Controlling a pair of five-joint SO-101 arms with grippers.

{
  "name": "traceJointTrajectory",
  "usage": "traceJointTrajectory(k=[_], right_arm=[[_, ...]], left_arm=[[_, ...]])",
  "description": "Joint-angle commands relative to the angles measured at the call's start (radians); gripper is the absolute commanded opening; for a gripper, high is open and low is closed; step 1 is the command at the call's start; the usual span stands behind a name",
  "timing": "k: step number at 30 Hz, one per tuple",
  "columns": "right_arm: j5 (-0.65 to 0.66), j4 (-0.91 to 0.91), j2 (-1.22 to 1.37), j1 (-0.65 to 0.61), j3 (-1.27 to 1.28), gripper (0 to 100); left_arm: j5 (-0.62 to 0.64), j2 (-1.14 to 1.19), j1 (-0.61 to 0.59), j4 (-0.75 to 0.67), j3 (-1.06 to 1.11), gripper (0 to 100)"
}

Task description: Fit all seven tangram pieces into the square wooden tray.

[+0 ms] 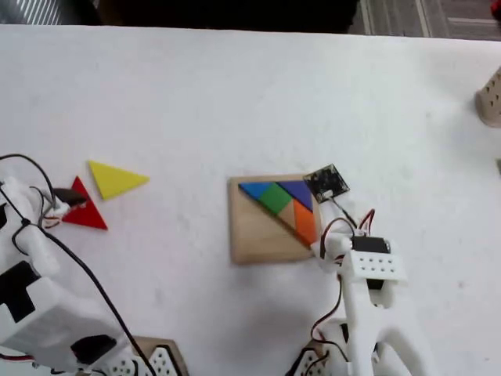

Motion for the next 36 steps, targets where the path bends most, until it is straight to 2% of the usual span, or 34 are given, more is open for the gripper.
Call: traceJointTrajectory(k=[1, 13, 18, 27, 36], right_arm=[[0.015, -0.019, -0.018, -0.012, -0.003, 2.0], [0.017, -0.019, -0.018, -0.012, -0.003, 2.0], [0.017, -0.019, -0.019, -0.012, -0.003, 2.0], [0.017, -0.019, -0.021, -0.012, -0.003, 2.0], [0.017, -0.019, -0.019, -0.012, -0.003, 2.0]], left_arm=[[-0.009, -0.027, 0.036, -0.078, 0.041, 38], [-0.06, -0.027, 0.061, -0.091, 0.058, 38], [-0.161, -0.007, 0.094, -0.049, 0.008, 33], [-0.215, 0.18, 0.111, 0.163, -0.256, 31], [-0.215, 0.081, 0.142, 0.327, -0.344, 34]])
